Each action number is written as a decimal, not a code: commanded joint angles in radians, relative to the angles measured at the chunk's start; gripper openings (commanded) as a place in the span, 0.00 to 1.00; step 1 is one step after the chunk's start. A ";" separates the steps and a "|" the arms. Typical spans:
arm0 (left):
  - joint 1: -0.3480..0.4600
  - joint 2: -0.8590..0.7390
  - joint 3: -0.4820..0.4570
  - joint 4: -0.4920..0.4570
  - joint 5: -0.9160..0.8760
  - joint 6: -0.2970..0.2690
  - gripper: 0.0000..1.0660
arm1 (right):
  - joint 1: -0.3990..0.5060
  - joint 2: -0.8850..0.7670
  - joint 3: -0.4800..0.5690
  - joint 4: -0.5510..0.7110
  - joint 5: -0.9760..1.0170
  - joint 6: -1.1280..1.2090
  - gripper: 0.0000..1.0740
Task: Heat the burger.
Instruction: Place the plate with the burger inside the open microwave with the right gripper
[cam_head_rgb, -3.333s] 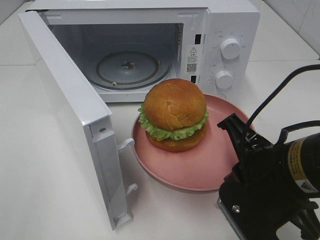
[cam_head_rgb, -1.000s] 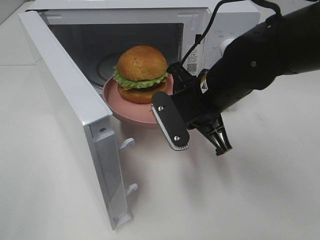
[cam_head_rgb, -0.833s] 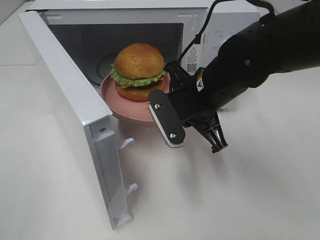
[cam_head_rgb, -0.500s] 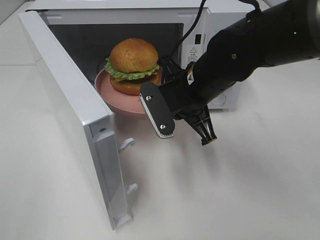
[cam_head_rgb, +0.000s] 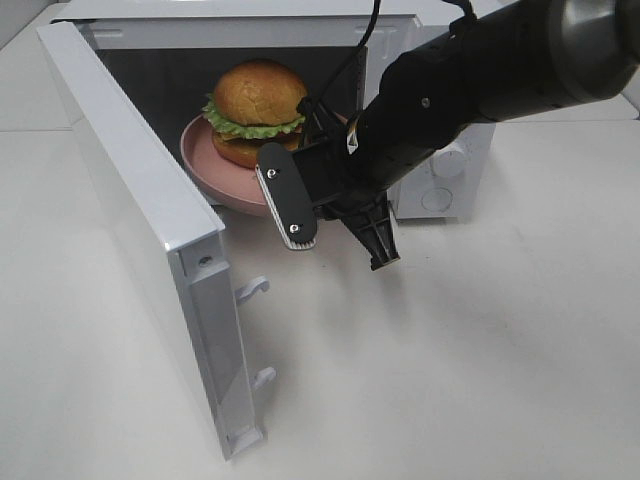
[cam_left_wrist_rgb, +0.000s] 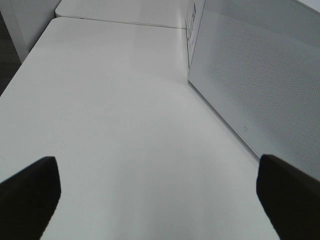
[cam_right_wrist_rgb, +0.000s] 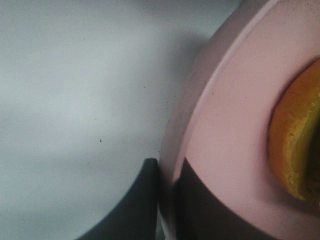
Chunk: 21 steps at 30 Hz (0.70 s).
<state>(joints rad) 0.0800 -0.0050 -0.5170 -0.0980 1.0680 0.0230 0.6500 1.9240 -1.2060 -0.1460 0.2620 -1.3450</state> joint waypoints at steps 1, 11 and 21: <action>0.003 -0.018 0.000 -0.002 0.002 -0.001 0.94 | -0.006 0.026 -0.064 -0.010 -0.063 0.023 0.00; 0.003 -0.018 0.000 -0.002 0.002 -0.001 0.94 | -0.001 0.116 -0.174 -0.021 -0.035 0.096 0.00; 0.003 -0.018 0.000 -0.002 0.002 -0.001 0.94 | 0.005 0.192 -0.299 -0.099 0.021 0.200 0.00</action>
<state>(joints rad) 0.0800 -0.0050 -0.5170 -0.0980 1.0680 0.0230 0.6520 2.1250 -1.4730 -0.2110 0.3320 -1.1610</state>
